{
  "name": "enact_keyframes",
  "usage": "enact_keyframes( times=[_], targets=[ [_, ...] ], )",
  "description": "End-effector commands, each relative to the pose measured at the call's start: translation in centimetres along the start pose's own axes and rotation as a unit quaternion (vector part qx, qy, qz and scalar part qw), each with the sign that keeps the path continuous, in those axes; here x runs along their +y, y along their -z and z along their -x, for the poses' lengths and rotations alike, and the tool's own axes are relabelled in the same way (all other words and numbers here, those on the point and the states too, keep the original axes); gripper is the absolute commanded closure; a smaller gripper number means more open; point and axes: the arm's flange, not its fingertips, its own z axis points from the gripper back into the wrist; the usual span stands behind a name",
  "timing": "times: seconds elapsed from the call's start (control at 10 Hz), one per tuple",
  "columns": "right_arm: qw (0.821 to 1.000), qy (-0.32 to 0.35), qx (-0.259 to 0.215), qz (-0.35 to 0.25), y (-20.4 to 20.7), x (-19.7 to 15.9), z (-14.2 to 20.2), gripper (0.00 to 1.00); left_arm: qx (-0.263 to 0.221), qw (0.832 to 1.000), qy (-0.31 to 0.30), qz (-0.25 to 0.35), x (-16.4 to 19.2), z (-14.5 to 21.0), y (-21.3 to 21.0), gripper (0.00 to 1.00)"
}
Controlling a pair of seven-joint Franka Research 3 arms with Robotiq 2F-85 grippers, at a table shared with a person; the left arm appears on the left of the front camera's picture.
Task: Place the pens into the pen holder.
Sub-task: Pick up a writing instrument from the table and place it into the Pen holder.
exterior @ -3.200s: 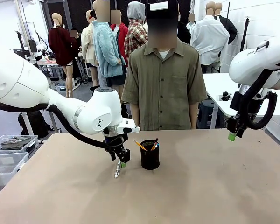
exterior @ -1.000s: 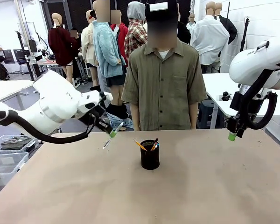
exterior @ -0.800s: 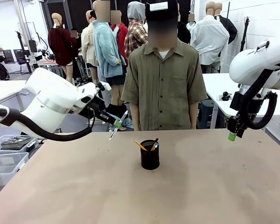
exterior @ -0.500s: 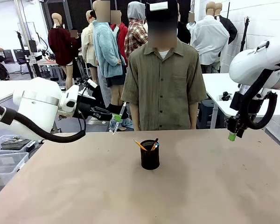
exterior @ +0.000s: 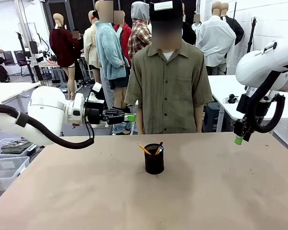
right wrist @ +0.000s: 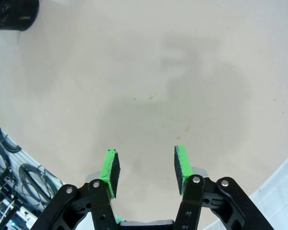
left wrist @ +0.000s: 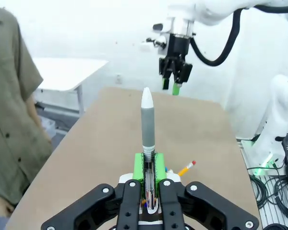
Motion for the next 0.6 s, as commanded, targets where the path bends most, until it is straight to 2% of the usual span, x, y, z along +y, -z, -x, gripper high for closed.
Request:
enact_keyframes(
  times=[0.0, 0.2, 0.5],
  targets=[
    [1.000, -0.004, 0.000, 0.002, 0.1, 0.1, 0.2, 0.41, -0.041, 0.999, 0.021, 0.006, 1.5, 0.5, 1.6, 1.00],
    [1.000, -0.004, 0.000, 0.002, 0.1, 0.1, 0.2, 0.41, -0.059, 0.998, 0.022, 0.015, 2.4, 0.5, 3.7, 1.00],
    [1.000, -0.004, 0.000, 0.002, 0.1, 0.1, 0.2, 0.41, -0.049, 0.999, 0.019, 0.011, 2.8, 1.8, 6.7, 1.00]
  ],
)
